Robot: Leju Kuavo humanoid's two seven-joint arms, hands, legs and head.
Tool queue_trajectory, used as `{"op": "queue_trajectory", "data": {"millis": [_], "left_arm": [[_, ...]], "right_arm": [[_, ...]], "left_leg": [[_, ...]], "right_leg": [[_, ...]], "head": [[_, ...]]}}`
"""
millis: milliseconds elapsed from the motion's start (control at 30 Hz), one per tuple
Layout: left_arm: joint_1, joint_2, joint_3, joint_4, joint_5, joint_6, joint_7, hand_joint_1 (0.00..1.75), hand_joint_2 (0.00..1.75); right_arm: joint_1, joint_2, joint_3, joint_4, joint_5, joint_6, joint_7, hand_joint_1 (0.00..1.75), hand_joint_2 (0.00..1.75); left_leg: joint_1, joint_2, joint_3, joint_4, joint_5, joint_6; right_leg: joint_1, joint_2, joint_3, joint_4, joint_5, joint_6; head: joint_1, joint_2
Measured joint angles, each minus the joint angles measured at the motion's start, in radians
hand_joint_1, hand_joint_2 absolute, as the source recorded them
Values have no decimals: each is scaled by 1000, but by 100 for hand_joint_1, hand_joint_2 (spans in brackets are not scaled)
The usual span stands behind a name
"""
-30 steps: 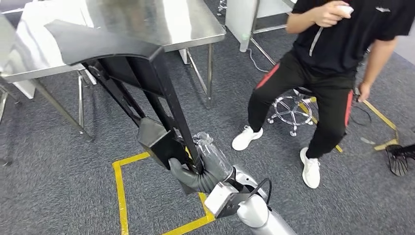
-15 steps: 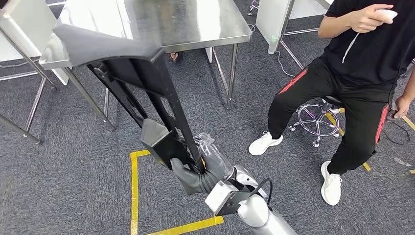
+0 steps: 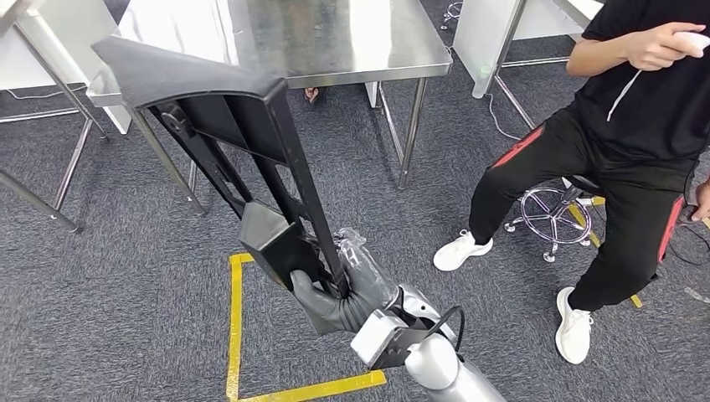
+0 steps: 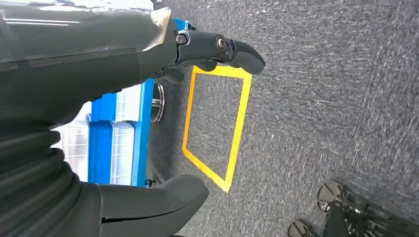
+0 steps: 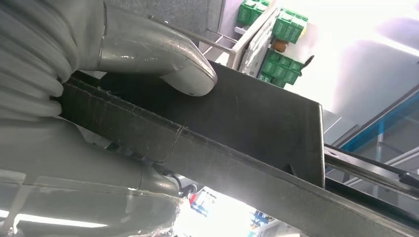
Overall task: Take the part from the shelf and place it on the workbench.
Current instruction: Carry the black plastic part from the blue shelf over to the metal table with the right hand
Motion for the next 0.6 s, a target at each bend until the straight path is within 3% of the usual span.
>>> {"op": "queue_trajectory", "data": {"millis": [233, 367, 433, 500, 567, 600], "left_arm": [[0, 0, 5, 0, -6, 7, 0, 0, 175], [0, 4, 6, 0, -6, 3, 0, 0, 175], [0, 5, 7, 0, -6, 1, 0, 0, 175], [-1, 4, 7, 0, -6, 0, 0, 0, 175], [-2, 4, 7, 0, -6, 0, 0, 0, 175], [-1, 4, 7, 0, -6, 0, 0, 0, 175]], "right_arm": [[-6, 0, 0, 0, 0, 0, 0, 175, 175], [-11, 5, 0, 0, 0, 0, 0, 175, 175], [-14, 8, 0, 0, 0, 0, 0, 175, 175], [-15, 9, 1, 0, 0, 0, 0, 175, 175], [-15, 7, 1, 1, 0, 0, 0, 175, 175], [-13, 5, 1, 3, 0, 0, 0, 175, 175]], "left_leg": [[-3, -5, 0, 1, -2, 10], [-7, -6, -2, 4, -6, 30], [1, -5, 9, -16, 3, 40], [8, -5, 23, -36, 12, 48], [9, -7, 23, -39, 14, 51], [10, -9, 23, -38, 14, 49]], "right_leg": [[-2, -3, 4, -8, 4, 8], [-13, -5, 9, -16, 9, 23], [-11, -4, 6, -7, 2, 27], [-10, 0, -27, 62, -34, 22], [-13, 3, -92, 190, -86, 17], [-16, 3, -119, 239, -99, 19]], "head": [[0, 0], [0, 0], [0, 0], [1, 0], [1, 0], [1, 0]]}}
